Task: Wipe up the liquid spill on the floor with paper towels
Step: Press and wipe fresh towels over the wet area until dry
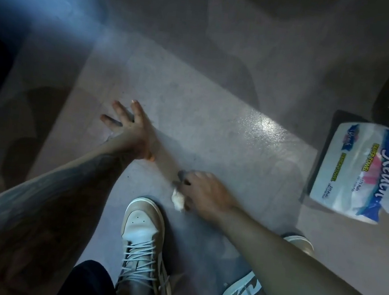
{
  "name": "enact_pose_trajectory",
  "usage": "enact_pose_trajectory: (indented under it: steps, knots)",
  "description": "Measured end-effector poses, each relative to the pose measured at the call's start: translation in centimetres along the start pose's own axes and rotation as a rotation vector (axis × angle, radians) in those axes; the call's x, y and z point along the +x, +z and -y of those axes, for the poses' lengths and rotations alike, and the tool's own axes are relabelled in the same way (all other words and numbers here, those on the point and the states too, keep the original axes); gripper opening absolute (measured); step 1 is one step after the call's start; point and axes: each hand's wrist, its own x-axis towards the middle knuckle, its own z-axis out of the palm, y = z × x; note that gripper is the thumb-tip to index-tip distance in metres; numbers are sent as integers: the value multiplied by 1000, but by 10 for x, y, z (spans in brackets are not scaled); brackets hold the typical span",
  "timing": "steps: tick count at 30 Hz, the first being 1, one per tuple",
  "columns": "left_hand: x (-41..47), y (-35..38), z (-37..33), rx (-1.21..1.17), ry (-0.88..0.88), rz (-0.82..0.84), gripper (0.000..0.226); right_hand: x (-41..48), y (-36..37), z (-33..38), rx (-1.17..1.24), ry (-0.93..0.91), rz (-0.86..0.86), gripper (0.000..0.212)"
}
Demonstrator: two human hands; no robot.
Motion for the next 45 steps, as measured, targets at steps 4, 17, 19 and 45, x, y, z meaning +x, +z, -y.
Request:
enact_pose_trajectory:
  steps: [4, 17, 19, 45]
  knots:
    - [5, 5, 3, -45, -18, -35, 146, 65, -54, -42, -8, 197, -178, 40]
    - [3, -6, 3, 118, 11, -44, 150, -59, -11, -45, 63, 390, -196, 30]
    - [-3, -10, 5, 99, 12, -30, 140, -64, -10, -24, 116, 278, -112, 24]
    - [-347, -110, -429, -160, 1153, -115, 20, -309, -351, -141, 7, 793, -858, 14]
